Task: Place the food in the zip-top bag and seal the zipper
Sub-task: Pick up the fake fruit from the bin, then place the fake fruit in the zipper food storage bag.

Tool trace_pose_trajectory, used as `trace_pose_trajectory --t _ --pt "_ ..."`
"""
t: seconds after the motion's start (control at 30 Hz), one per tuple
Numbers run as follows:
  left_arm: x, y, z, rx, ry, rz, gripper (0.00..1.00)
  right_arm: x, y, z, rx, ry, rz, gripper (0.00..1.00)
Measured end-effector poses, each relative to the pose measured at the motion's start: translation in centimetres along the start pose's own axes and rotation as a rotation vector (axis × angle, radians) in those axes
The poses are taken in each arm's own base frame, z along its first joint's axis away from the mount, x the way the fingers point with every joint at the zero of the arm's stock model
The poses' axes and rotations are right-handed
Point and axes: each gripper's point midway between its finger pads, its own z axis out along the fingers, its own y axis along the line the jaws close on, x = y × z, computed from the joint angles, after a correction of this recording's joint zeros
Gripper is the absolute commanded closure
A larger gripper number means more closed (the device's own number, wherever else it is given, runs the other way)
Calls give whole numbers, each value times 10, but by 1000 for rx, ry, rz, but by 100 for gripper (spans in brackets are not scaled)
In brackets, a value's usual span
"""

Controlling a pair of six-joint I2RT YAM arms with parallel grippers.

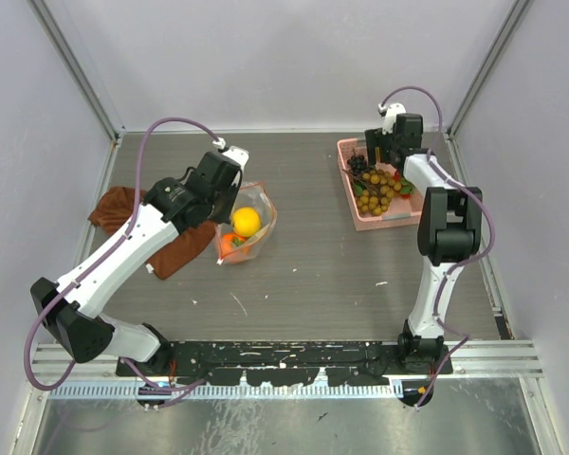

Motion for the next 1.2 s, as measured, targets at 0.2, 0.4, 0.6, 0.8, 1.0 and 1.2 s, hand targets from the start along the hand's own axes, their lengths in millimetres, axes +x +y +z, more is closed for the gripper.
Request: trace_pose_trajectory --t 0.2,0.4,0.6,0.8,1.0,1.2 --pt "0 -3 0 15 3 0 100 -24 3 -41 -11 -67 55 38" --pt "0 -5 -1 29 3 -2 100 -28 18 -83 -61 -99 136 39" --pt "-6 -6 -6 41 -11 -10 100 -36 47 -132 -154 -144 228 40" --pt "-9 -7 -8 47 -13 -18 100 -65 88 -189 -270 -240 245 41" --pt "-10 -13 -5 62 8 -52 100 -90 135 -247 -418 -332 255 43" --pt "-10 -23 2 80 41 -100 100 -98 187 -293 -576 -361 282 43"
